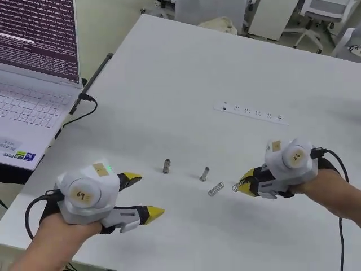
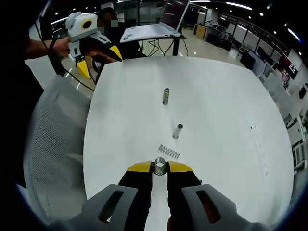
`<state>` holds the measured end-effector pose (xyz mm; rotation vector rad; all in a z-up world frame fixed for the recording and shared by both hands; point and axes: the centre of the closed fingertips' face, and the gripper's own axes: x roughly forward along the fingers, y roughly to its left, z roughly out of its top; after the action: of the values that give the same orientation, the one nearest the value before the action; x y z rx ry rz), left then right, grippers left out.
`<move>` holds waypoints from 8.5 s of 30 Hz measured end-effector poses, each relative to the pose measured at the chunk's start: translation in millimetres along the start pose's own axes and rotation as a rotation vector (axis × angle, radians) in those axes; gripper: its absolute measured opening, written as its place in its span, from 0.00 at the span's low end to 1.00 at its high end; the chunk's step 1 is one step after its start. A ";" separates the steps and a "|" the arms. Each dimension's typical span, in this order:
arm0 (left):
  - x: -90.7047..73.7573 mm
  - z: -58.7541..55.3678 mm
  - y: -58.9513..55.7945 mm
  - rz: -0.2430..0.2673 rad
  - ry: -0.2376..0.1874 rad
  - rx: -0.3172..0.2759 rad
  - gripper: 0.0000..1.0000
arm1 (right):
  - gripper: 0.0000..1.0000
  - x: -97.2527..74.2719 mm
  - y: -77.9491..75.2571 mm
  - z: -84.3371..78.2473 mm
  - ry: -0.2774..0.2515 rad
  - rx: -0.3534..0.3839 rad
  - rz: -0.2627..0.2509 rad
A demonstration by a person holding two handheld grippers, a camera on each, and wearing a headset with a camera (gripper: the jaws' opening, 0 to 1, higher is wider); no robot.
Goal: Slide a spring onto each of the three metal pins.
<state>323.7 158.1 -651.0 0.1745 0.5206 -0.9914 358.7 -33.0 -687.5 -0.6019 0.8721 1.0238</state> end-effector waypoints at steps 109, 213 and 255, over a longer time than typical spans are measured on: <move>-12.9 -1.9 23.1 0.070 0.022 -0.039 0.53 | 0.15 107.2 -32.1 31.6 0.141 -0.163 0.124; 19.6 39.6 4.2 0.035 -0.003 0.001 0.53 | 0.58 -100.8 39.0 -58.8 -0.490 0.590 -0.368; 139.3 28.0 -49.2 -0.167 0.121 0.067 0.46 | 0.59 -112.2 52.7 -69.7 -0.466 0.595 -0.345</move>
<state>353.1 16.2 -691.1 0.2555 0.6206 -1.1669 259.7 -118.6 -631.6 0.0041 0.5846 0.5130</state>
